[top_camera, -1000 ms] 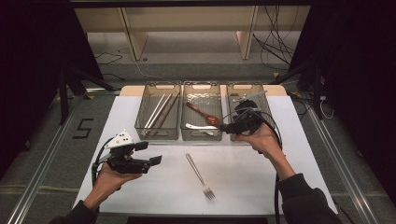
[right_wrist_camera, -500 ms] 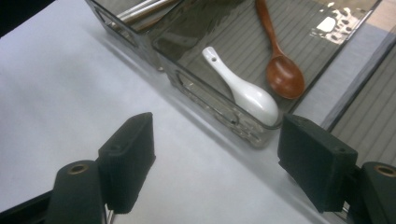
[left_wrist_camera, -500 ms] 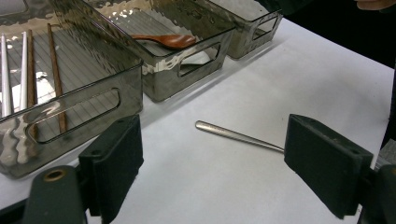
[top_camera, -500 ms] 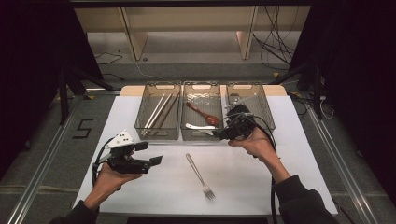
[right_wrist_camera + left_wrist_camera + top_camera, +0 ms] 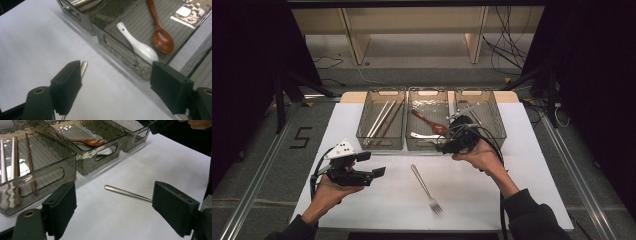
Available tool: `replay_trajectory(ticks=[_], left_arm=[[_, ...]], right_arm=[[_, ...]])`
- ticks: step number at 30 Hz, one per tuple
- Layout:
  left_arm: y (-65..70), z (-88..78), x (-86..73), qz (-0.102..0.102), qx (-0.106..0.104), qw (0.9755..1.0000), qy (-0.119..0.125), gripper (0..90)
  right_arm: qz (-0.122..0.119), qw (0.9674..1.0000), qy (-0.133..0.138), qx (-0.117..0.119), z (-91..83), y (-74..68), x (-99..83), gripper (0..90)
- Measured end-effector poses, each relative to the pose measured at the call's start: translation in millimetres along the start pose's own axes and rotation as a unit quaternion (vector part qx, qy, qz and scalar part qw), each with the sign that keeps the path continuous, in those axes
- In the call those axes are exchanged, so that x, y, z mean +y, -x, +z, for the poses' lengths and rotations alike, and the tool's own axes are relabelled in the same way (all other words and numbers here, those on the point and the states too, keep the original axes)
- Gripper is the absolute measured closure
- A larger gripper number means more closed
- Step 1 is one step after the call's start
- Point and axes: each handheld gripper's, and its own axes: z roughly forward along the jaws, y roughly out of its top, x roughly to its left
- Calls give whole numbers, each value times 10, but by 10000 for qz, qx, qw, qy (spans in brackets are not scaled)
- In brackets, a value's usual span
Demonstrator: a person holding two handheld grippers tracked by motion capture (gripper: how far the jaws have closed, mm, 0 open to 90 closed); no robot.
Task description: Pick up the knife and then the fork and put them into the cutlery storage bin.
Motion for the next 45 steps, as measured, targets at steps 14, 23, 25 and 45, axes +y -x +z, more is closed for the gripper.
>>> replay_trajectory(ticks=[14, 23, 25, 45], left_arm=[[1, -3, 1, -3, 4, 10000, 3, 189], [1, -2, 1, 5, 1, 10000, 3, 189], [1, -2, 0, -4, 2, 10000, 4, 189], [3, -6, 2, -14, 5, 10000, 30, 189]], right_arm=[[-242, 9993, -218, 160, 123, -197, -6, 252], [-328, 9986, -366, 207, 203, -288, -25, 253], [-374, 9981, -428, 225, 232, -308, -32, 253], [-761, 9909, -1068, 293, 559, -560, -179, 270]])
